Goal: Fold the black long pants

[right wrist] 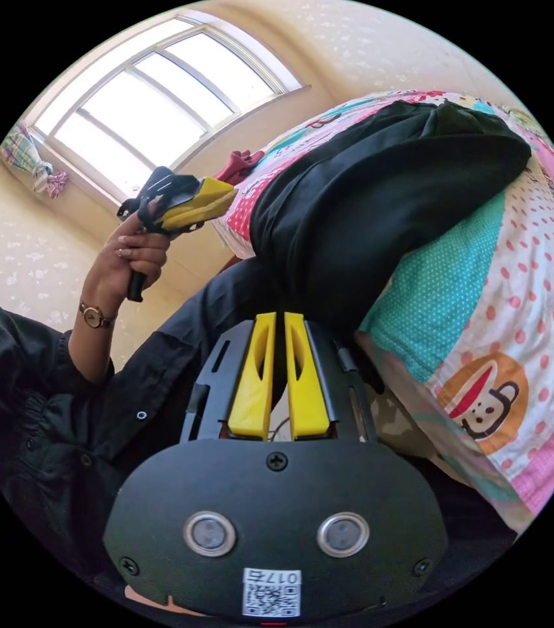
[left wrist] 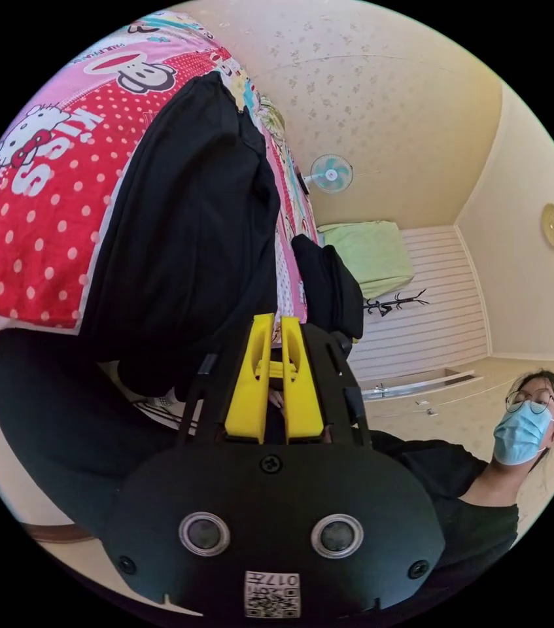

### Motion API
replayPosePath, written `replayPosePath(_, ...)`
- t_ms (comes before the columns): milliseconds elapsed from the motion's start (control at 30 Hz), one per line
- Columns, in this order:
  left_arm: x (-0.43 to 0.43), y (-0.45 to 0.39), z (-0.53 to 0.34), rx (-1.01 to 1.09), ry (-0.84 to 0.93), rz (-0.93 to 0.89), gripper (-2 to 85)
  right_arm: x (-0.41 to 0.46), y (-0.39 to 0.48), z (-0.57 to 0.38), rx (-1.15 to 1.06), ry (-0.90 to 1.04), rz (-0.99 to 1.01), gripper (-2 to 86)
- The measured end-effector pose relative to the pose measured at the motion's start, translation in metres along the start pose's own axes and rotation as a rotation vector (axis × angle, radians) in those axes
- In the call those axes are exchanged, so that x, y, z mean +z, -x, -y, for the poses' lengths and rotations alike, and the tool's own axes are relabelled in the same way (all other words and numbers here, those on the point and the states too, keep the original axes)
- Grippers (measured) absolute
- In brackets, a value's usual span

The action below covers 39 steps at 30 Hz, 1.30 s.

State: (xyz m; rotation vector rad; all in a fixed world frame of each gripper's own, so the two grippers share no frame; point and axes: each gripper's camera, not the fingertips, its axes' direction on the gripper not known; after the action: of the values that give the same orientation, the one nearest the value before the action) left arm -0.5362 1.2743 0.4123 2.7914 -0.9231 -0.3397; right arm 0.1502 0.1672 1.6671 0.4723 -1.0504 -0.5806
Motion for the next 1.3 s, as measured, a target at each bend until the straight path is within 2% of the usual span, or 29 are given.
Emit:
replayPosePath(133,0.029,-0.006,-0.010,-0.003,0.101,0.097,6.0,0.003,0.017,0.004,0.017,-0.057,-0.053,6.8)
replayPosePath(233,0.046,-0.005,-0.020,-0.025,0.123,0.154,6.9,0.022,0.027,0.014,0.019,-0.012,-0.134,7.3)
replayPosePath(433,0.059,-0.002,-0.034,-0.051,0.134,0.168,9.0,0.067,0.041,0.025,0.040,0.082,-0.126,3.5)
replayPosePath(633,0.078,-0.009,-0.042,-0.008,0.198,0.236,9.8,0.058,0.070,0.020,-0.033,0.004,0.038,2.1)
replayPosePath(767,0.086,-0.018,-0.044,0.065,0.256,0.279,3.9,0.046,0.075,0.019,-0.026,-0.013,0.108,2.0)
replayPosePath(900,0.082,-0.022,-0.052,0.132,0.288,0.117,2.8,0.035,0.079,0.022,-0.105,0.075,0.170,2.4)
replayPosePath(967,0.075,-0.023,-0.059,0.117,0.286,-0.021,2.2,0.021,0.088,0.035,-0.213,0.184,0.156,3.1)
replayPosePath(1067,0.061,-0.031,-0.064,0.107,0.274,-0.062,1.5,-0.022,0.086,0.071,-0.288,0.125,0.079,3.8)
replayPosePath(1133,0.052,-0.040,-0.066,0.129,0.270,-0.038,1.2,-0.053,0.068,0.107,-0.233,0.017,-0.052,4.5)
replayPosePath(1233,0.040,-0.049,-0.063,0.147,0.276,-0.019,0.7,-0.092,0.008,0.176,0.034,-0.151,-0.278,8.8)
replayPosePath(1300,0.035,-0.053,-0.061,0.152,0.287,-0.039,0.4,-0.101,-0.037,0.216,0.204,-0.201,-0.320,11.7)
